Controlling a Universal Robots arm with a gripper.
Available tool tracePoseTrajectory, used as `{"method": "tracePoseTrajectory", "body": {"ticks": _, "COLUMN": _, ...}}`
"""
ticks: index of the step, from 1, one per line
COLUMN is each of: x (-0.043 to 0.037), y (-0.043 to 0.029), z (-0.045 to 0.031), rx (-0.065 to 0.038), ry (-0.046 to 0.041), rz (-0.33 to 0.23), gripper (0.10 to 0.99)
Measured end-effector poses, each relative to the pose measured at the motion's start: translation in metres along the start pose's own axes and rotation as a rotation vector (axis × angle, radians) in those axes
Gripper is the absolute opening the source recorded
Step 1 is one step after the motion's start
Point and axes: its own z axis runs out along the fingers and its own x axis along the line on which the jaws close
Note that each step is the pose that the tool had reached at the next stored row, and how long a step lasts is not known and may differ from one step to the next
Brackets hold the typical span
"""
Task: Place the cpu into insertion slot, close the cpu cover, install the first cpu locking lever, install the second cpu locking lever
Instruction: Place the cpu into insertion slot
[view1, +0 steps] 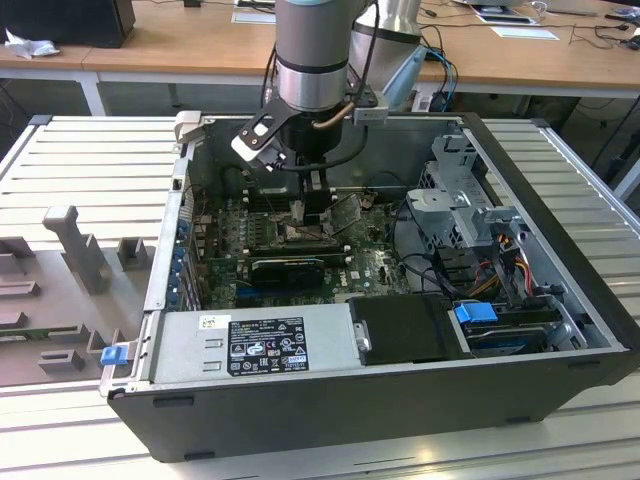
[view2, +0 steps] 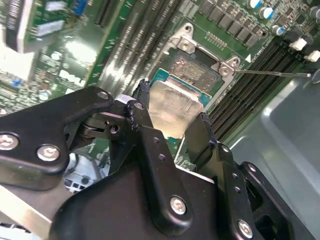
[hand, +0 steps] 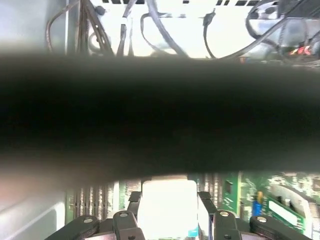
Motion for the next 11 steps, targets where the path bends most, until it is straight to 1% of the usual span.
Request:
{"method": "tracePoseTrajectory", "body": {"ticks": 3, "x": 0.0044, "y": -0.0015, "z": 0.0069, "rx": 0.0, "ry": 0.0001, "rz": 0.0, "gripper": 0.529}}
{"method": "tracePoseTrajectory", "body": {"ticks": 6, "x": 0.0047, "y": -0.0046, "z": 0.0131, "rx": 0.0, "ry": -0.0006, "rz": 0.009, "gripper": 0.529}}
{"method": "tracePoseTrajectory", "body": {"ticks": 7, "x": 0.0047, "y": -0.0058, "z": 0.0171, "rx": 0.0, "ry": -0.001, "rz": 0.018, "gripper": 0.529}}
{"method": "tracePoseTrajectory", "body": {"ticks": 8, "x": 0.0046, "y": -0.0064, "z": 0.0202, "rx": 0.0, "ry": -0.0011, "rz": 0.02, "gripper": 0.529}}
{"method": "tracePoseTrajectory", "body": {"ticks": 11, "x": 0.0045, "y": -0.0069, "z": 0.0258, "rx": 0.0, "ry": -0.0011, "rz": 0.02, "gripper": 0.529}}
